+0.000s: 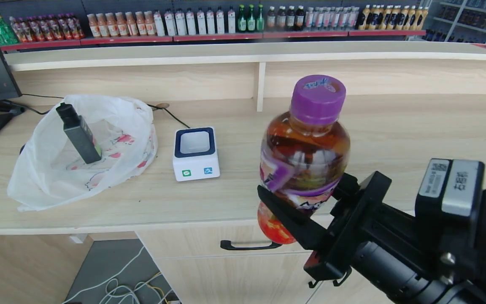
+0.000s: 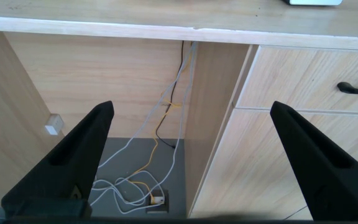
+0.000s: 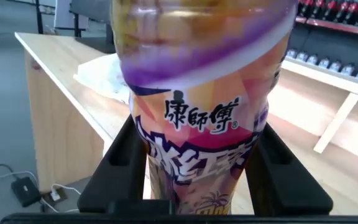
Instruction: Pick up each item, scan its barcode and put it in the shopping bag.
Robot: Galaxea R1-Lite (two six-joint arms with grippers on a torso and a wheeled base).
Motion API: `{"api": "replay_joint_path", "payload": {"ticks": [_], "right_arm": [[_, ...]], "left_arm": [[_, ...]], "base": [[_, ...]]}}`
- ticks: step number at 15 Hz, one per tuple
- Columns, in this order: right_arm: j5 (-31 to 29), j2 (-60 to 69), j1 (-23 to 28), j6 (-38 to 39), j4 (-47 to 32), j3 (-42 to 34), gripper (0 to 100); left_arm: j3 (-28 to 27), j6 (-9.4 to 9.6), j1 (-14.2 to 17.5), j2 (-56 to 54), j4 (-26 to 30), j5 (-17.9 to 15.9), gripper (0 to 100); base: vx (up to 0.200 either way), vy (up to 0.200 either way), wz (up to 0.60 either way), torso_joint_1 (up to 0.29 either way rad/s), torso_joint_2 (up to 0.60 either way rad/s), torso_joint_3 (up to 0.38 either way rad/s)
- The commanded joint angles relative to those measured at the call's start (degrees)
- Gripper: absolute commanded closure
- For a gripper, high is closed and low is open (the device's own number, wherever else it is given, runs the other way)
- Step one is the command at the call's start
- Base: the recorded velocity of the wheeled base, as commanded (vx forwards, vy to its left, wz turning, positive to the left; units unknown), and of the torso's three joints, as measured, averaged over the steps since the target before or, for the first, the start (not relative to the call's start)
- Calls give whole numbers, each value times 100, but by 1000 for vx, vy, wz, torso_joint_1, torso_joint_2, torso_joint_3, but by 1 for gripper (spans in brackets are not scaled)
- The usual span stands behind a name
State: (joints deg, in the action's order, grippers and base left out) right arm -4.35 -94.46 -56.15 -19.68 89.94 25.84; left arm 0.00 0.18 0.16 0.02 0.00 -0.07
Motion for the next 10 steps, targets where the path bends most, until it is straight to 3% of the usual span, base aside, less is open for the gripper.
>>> {"api": "replay_joint_path", "payload": {"ticks": [1, 4, 10], "right_arm": [[13, -169, 491, 456, 6, 8, 100], [22, -380, 1177, 1396, 6, 211, 100], [-136, -617, 2231, 1651, 6, 1116, 100]], "left_arm": [[0, -1, 2, -2, 0, -1, 0], [0, -1, 2, -2, 0, -1, 0], [0, 8, 2, -2, 0, -1, 0]], "base": [[0, 0, 0, 0, 0, 0], [0, 0, 0, 0, 0, 0], [0, 0, 0, 0, 0, 0]]}}
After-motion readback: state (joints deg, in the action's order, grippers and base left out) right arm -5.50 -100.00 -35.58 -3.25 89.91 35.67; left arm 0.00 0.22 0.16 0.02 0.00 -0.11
